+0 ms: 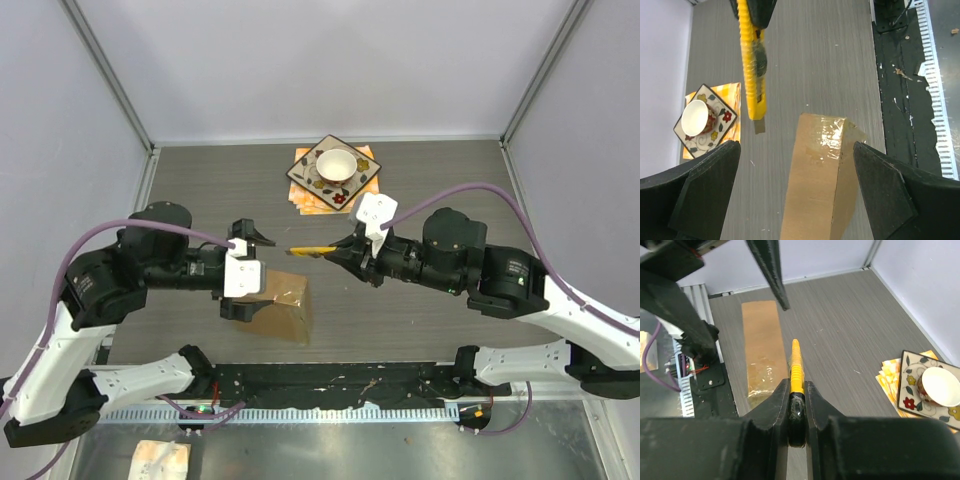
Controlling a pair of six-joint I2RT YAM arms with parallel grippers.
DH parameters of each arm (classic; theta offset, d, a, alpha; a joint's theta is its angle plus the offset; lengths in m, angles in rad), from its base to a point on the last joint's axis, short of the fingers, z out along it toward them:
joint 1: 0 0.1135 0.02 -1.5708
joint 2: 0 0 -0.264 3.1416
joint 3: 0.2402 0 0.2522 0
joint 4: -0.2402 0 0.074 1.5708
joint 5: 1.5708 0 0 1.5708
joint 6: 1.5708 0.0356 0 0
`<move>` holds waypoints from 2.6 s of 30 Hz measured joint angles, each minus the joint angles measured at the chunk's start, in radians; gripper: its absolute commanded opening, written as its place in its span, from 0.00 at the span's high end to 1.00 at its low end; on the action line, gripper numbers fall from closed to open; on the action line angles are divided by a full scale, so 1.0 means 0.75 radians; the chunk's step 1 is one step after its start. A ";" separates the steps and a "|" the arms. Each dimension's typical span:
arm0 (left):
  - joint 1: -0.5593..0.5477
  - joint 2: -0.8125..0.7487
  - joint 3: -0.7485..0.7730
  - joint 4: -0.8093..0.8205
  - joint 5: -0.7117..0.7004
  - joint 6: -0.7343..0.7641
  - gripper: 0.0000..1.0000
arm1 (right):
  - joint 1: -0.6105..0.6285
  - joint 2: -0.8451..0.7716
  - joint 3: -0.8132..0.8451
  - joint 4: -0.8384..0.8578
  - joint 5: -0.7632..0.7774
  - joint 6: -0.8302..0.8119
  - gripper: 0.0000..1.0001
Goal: Unpack the express box
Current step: Cut the express box at the center of the board.
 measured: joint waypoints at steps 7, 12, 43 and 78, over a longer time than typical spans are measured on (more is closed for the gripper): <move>0.000 -0.019 -0.077 0.152 -0.092 -0.090 0.07 | 0.003 -0.001 0.070 -0.059 -0.149 -0.038 0.99; 0.000 0.031 -0.067 0.188 -0.031 -0.156 0.28 | 0.007 0.004 0.070 -0.060 -0.210 -0.047 0.99; 0.221 0.208 0.127 0.157 0.414 -0.518 1.00 | 0.020 -0.269 -0.339 0.364 -0.258 0.020 0.06; 0.261 0.121 0.056 0.229 0.586 -0.559 1.00 | 0.000 0.077 -0.100 0.618 -0.363 0.090 0.52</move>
